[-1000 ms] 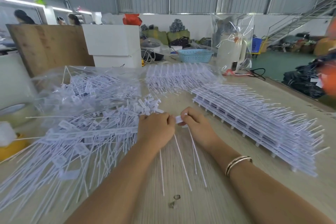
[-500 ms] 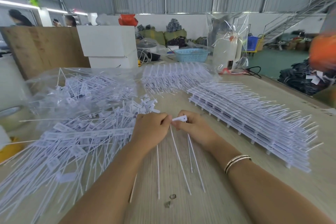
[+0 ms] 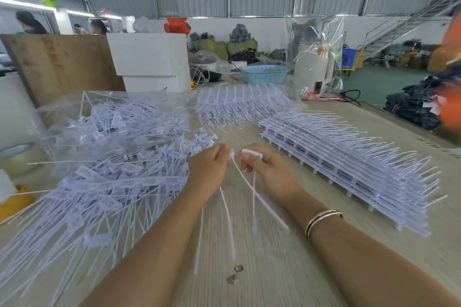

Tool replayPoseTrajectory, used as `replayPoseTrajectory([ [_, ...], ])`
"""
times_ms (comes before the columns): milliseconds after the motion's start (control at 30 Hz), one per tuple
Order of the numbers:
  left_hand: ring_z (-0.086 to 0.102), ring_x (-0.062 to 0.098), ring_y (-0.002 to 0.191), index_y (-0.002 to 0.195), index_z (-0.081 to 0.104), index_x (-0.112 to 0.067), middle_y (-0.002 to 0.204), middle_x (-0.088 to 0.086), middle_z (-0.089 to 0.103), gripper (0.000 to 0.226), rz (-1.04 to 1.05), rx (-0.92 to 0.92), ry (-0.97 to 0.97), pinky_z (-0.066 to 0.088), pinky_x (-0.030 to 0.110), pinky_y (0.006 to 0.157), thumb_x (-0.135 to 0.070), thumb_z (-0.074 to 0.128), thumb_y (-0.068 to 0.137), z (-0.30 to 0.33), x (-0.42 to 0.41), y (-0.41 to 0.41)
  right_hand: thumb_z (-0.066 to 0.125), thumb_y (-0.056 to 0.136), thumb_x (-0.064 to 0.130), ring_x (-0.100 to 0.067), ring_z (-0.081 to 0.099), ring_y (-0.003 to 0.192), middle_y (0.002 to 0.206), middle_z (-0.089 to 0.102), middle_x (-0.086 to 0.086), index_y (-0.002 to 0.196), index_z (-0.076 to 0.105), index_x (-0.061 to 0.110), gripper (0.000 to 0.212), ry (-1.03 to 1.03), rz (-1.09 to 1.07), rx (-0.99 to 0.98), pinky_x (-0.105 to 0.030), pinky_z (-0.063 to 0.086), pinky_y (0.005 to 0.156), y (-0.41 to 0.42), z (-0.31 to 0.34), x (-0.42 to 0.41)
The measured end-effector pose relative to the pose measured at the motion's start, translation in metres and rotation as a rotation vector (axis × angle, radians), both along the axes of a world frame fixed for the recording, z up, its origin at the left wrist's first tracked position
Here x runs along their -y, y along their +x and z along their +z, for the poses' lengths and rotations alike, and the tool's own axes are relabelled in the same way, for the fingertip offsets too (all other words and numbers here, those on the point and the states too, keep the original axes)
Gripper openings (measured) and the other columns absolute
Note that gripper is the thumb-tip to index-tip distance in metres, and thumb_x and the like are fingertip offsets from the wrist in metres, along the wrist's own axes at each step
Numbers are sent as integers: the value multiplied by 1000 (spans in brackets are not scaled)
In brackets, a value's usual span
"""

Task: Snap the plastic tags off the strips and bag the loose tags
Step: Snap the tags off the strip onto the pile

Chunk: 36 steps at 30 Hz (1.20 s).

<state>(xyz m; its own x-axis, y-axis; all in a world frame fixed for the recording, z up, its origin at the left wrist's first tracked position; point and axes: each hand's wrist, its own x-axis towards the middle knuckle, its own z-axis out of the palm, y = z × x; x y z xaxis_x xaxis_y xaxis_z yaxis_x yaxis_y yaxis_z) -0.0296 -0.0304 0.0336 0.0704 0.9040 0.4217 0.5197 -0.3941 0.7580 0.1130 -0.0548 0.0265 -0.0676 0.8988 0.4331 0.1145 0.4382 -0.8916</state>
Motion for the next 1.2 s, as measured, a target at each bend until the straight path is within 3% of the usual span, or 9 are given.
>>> replayPoseTrajectory([
  [100, 45, 16, 53, 58, 46, -12, 55, 4, 50, 45, 35, 76, -14, 35, 31, 63, -30, 41, 99, 3, -3, -7, 50, 96, 10, -7, 51, 65, 72, 56, -1, 84, 67, 15, 21, 3, -88, -105, -16, 43, 68, 5, 2, 1],
  [200, 55, 27, 58, 60, 49, -15, 60, 15, 59, 38, 36, -75, 126, 42, 38, 70, -22, 45, 97, -1, 4, -4, 55, 94, 21, -9, 52, 77, 83, 59, -3, 94, 66, 11, 15, -106, -129, 146, -22, 39, 78, 5, -4, -1],
  [300, 48, 15, 51, 69, 44, -25, 50, -4, 50, 28, 48, -315, 235, 39, 39, 80, -18, 42, 97, -3, 8, 2, 55, 93, 30, -5, 55, 90, 99, 61, 7, 113, 59, 22, 22, -108, -260, 441, -26, 26, 93, -1, -10, -6],
  [433, 48, 2, 54, 104, 46, -22, 54, -10, 50, 14, 9, -309, 187, 37, 34, 81, -15, 42, 93, -7, 5, 4, 48, 97, 29, -7, 53, 102, 97, 57, 16, 97, 62, 31, 14, -80, -276, 284, -45, 26, 108, 1, -6, -6],
  [600, 55, 18, 78, 111, 46, -17, 78, -9, 52, 26, -37, -215, 151, 43, 38, 76, -4, 42, 89, -6, 8, 7, 54, 94, 31, -14, 55, 94, 91, 63, -5, 82, 67, 7, 29, -72, -149, 498, -51, 31, 101, 0, -9, -6],
  [667, 55, 18, 76, 107, 49, -19, 78, -10, 52, 19, -3, -310, 204, 41, 35, 77, -10, 42, 91, -4, 8, 5, 55, 94, 25, -13, 55, 87, 84, 63, -5, 78, 66, 18, 21, -101, -88, 435, -42, 35, 100, 1, -9, -6],
  [867, 43, 20, 54, 58, 33, -22, 51, -6, 39, 40, 136, -675, 221, 34, 33, 74, -31, 33, 97, 1, 8, 0, 50, 95, 13, -12, 49, 75, 79, 53, -7, 83, 62, 10, 17, -185, 9, 164, -21, 38, 71, 8, -6, -3],
  [1067, 44, 20, 53, 68, 46, -18, 52, -5, 44, 30, 17, -548, 251, 27, 31, 64, -23, 38, 97, -1, 8, 0, 58, 92, 25, -12, 58, 84, 80, 65, 1, 76, 64, 9, 23, -210, 71, 142, -26, 41, 82, 8, -7, -4],
  [1200, 50, 20, 67, 78, 45, -22, 59, -7, 44, 30, 20, -649, 272, 34, 35, 84, -32, 28, 100, 3, 7, -2, 62, 90, 19, -8, 52, 72, 72, 60, 6, 72, 66, 19, 18, -196, 49, 91, -20, 40, 69, 9, -5, -5],
])
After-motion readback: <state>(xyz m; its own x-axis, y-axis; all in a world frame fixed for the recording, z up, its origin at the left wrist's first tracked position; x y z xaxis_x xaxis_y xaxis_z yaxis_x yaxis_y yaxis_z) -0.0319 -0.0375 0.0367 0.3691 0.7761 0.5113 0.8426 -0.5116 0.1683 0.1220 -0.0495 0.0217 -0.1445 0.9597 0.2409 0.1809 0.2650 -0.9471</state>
